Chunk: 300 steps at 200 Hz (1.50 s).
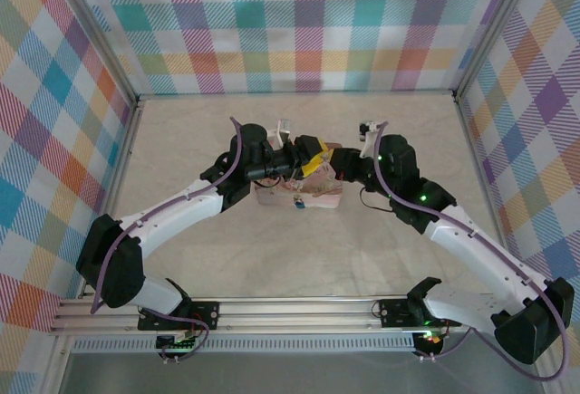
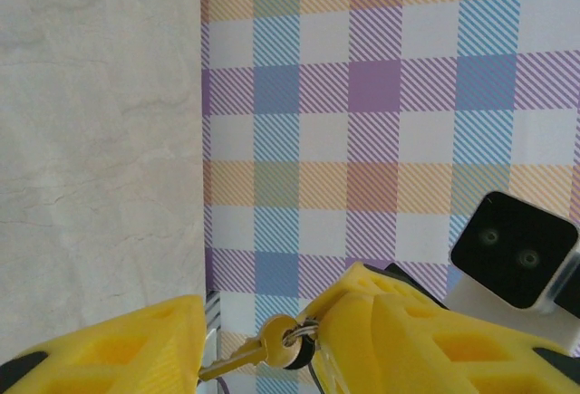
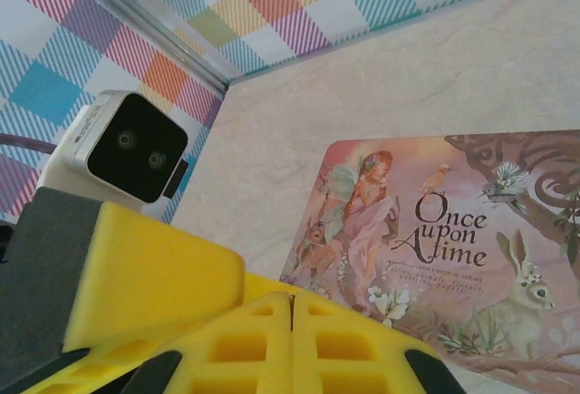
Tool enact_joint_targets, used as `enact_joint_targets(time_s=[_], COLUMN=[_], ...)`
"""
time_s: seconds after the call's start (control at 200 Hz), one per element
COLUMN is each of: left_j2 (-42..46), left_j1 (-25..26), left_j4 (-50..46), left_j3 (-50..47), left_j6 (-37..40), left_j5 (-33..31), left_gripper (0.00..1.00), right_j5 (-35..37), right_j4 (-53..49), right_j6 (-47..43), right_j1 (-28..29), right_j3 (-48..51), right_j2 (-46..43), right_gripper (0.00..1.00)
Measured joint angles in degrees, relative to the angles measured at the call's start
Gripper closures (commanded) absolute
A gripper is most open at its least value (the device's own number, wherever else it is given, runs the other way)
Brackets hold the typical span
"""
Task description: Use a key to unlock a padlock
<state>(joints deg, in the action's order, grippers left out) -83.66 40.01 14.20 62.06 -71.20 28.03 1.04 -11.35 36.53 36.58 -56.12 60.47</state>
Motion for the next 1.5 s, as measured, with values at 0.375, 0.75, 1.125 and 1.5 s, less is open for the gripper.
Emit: enact_joint_targets(time_s=[0.375, 0.75, 1.125, 1.5], left_j2=[0.00, 0.00, 0.00, 2.08], left_j1=[0.00, 0.00, 0.09, 0.28], left_j4=[-0.02, 0.00, 0.85, -13.81], left_j3=[0.00, 0.00, -0.02, 3.78], left_j6=[-0.24, -1.05, -1.01, 10.80], left_j5=[-0.17, -0.52, -0.57, -5.77], left_gripper=[0.66, 0.85, 1.00, 1.00], right_j5=[3.08, 3.69, 3.50, 5.11], right_j4=[1.03, 1.90, 2.29, -0.39], right_j6=[-1.73, -1.70, -1.68, -1.46], right_j1=[1.55, 1.77, 2.25, 2.40], right_j3=[0.20, 2.03, 3.26, 6.78], right_j2=[-0.17, -1.40, -2.64, -8.44], right_gripper=[1.00, 1.00, 1.00, 0.27])
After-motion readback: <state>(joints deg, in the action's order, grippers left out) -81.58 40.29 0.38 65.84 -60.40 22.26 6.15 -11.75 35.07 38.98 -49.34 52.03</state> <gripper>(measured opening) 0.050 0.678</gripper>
